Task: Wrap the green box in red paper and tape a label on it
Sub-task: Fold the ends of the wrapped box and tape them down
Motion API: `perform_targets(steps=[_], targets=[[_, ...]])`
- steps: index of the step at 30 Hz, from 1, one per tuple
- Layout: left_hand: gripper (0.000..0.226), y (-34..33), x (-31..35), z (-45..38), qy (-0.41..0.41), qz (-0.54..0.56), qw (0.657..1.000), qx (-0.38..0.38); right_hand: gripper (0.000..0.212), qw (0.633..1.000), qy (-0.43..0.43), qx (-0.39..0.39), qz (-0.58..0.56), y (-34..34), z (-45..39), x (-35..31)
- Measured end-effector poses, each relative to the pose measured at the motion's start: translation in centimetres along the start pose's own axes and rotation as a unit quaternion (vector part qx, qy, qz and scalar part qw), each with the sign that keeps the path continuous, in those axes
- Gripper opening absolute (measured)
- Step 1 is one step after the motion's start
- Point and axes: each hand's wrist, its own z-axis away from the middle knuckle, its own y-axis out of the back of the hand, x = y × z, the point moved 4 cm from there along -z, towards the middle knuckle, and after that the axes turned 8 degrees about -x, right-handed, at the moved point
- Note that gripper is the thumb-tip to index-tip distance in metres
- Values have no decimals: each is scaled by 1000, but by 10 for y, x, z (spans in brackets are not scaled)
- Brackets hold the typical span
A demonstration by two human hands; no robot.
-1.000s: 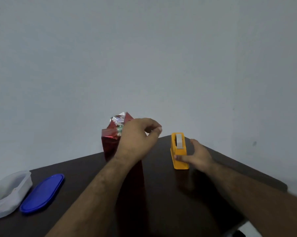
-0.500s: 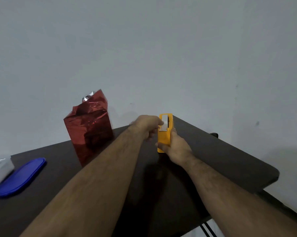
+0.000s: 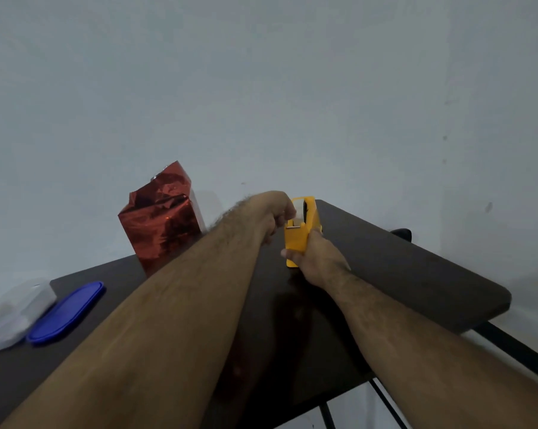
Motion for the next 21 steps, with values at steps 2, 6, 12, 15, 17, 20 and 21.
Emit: perform_targets(steps=[2, 6, 12, 15, 17, 20, 21], targets=[[25, -1, -3, 1, -5, 1, 1000, 7, 95, 1000, -7, -4, -3, -1, 0, 0], [21, -4, -9, 3, -36, 3, 999, 24, 97, 1000, -25, -6, -2, -4, -1, -1], [18, -2, -35, 0, -43, 17, 997, 57, 96, 1000, -17, -1, 0, -3, -2, 1], [15, -3, -40, 0, -55, 31, 996, 67, 96, 1000, -16, -3, 5, -3, -3, 2], [12, -5, -42, 0, -62, 37, 995, 66, 91, 1000, -8, -3, 6, -2, -4, 2], [12, -7, -46, -3, -74, 46, 994, 70, 86, 1000, 5, -7, 12, -1, -4, 3], [13, -7, -48, -3, -76, 48, 993, 70, 86, 1000, 7, -9, 14, 0, -4, 4]])
